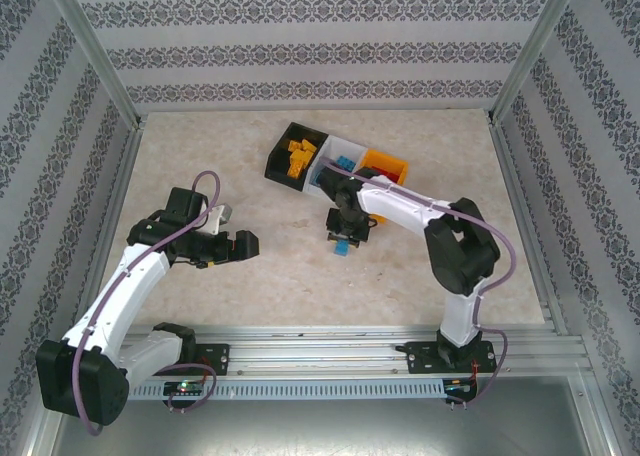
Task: Sort the legos into containers by color
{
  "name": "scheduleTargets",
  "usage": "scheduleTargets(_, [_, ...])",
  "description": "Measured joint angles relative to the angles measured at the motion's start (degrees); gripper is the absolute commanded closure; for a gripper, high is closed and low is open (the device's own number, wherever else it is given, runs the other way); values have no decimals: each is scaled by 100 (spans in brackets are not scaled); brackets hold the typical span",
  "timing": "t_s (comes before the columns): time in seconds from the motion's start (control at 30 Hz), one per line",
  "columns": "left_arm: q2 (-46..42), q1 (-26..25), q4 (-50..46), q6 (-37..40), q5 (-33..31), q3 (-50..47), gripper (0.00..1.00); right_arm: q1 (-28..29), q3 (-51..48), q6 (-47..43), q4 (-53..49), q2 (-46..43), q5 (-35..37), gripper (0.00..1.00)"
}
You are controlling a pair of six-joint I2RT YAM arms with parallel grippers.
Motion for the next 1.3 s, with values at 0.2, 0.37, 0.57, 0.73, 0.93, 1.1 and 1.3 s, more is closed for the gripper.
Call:
scheduleTargets(0.2, [146,0,7,0,-11,-7,0,-170,-33,-4,-164,-678,101,77])
scheduleTargets(0.37, [278,0,15,0,-55,-9,0,-372,402,-79,-518,-964,210,76])
scheduleTargets(0.57, [286,0,17,0,-92,-9,0,-632,1915,-319,-988,-942,251,76])
scheduleTargets(0.73, [286,0,20,-2,-109,-9,0,-844,3672,-479,-1333,-581,240,76])
scheduleTargets(0.93, [286,0,37,0,-109,-9,0,-1003,5757,-601,-1843,415,125,76])
scheduleTargets(1.1, [286,0,39,-2,-111,-9,0,-1115,7066,-605,-2098,1276,-61,76])
scheduleTargets(1.3, [286,0,39,-2,-114,-9,0,-1272,7237,-496,-1996,1711,-424,76])
